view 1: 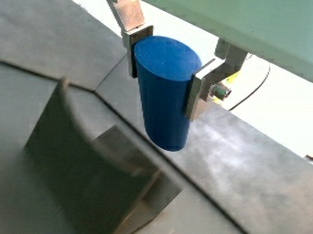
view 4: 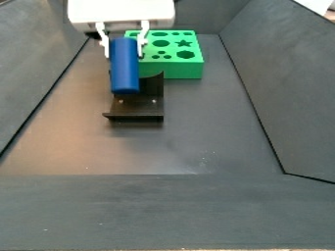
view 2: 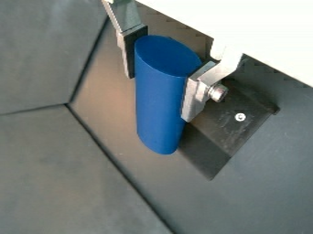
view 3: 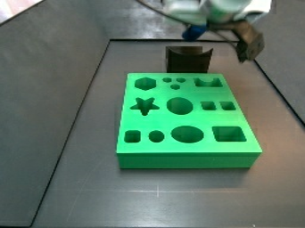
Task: Pick up the oval object. Move up. Place the oval object on the fixture. Regrasp the oval object. Move to above the board. Insert the oval object.
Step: Move to above the board.
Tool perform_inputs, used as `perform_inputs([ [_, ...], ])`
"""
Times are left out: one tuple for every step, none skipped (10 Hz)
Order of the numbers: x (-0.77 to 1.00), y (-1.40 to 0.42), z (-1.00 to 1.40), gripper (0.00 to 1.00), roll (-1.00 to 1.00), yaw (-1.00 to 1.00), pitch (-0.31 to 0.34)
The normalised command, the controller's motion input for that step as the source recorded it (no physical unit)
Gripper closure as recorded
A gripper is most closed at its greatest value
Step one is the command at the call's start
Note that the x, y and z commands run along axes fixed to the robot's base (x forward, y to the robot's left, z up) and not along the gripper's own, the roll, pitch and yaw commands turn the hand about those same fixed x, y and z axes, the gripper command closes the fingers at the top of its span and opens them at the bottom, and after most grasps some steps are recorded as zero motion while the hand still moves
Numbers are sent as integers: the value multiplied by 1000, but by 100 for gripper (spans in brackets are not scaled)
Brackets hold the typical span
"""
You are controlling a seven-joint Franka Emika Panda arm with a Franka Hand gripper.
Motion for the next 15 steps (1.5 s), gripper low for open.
perform_inputs([
  [91, 43, 1000, 100, -53, -66, 120],
  [79, 38, 1000, 100, -47, -15, 152],
  [76, 34, 1000, 100, -49, 4, 159],
  [73, 30, 1000, 100, -53, 42, 168],
  [73, 28, 1000, 100, -53, 57, 171],
  [74, 21, 1000, 100, -52, 87, 171],
  [80, 12, 1000, 100, -50, 112, 164],
  [79, 4, 1000, 100, -43, 124, 150],
  [66, -3, 865, 100, -38, 132, 132],
  [49, -9, 684, 100, -37, 134, 112],
  [35, -13, 448, 100, -41, 133, 88],
  [27, -12, 278, 100, -43, 124, 74],
  [-615, -1000, 270, 100, -1000, -37, -20],
  [-615, -1000, 240, 100, -1000, -43, -27],
  [-655, -1000, 257, 100, -1000, -45, -52],
])
